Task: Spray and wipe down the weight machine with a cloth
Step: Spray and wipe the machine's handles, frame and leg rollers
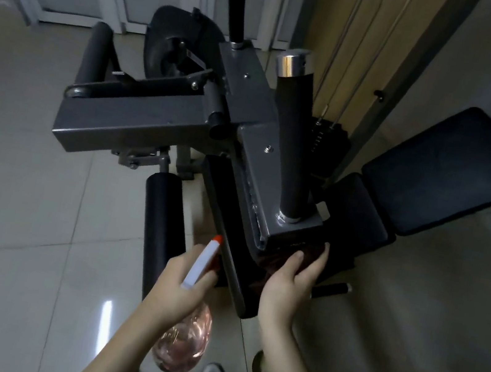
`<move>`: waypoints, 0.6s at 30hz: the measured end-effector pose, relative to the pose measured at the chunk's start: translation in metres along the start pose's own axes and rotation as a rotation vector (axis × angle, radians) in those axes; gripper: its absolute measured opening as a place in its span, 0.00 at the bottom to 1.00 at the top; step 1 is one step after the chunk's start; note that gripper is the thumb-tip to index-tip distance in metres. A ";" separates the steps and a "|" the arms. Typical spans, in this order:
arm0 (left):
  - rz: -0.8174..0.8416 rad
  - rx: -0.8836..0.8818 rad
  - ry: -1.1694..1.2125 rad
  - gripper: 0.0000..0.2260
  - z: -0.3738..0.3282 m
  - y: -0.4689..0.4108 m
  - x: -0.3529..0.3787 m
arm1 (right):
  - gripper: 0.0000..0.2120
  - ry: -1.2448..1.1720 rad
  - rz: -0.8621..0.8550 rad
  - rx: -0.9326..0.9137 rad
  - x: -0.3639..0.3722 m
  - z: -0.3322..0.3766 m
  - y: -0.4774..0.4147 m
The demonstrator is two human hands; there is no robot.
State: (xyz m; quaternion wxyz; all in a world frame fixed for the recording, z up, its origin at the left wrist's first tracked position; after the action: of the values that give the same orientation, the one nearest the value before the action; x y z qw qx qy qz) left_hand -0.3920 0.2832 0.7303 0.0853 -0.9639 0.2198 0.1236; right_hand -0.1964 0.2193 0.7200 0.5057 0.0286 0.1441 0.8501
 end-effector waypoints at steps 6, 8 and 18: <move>0.246 0.165 -0.035 0.13 -0.001 -0.022 -0.023 | 0.23 -0.241 -0.267 0.122 0.020 -0.006 0.037; 0.343 0.215 -0.040 0.06 -0.002 -0.027 -0.032 | 0.23 -0.274 -0.309 0.132 0.032 -0.006 0.055; 0.612 0.293 -0.010 0.06 0.001 -0.045 -0.055 | 0.23 -0.428 -0.449 0.277 0.028 -0.027 0.051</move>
State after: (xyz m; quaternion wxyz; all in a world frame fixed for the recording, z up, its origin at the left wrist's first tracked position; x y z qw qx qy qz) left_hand -0.4202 0.3457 0.7490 0.1830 -0.8302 0.5137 0.1153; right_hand -0.2587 0.2145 0.7053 0.6903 0.2422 0.1513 0.6648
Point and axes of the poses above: each hand's wrist, its own y-axis away from the middle knuckle, its own x-axis out of the palm, z = x × y, the point moved 10 cm from there along -y, towards the middle knuckle, and after that the axes turned 12 degrees about x, right-handed, at the moved point
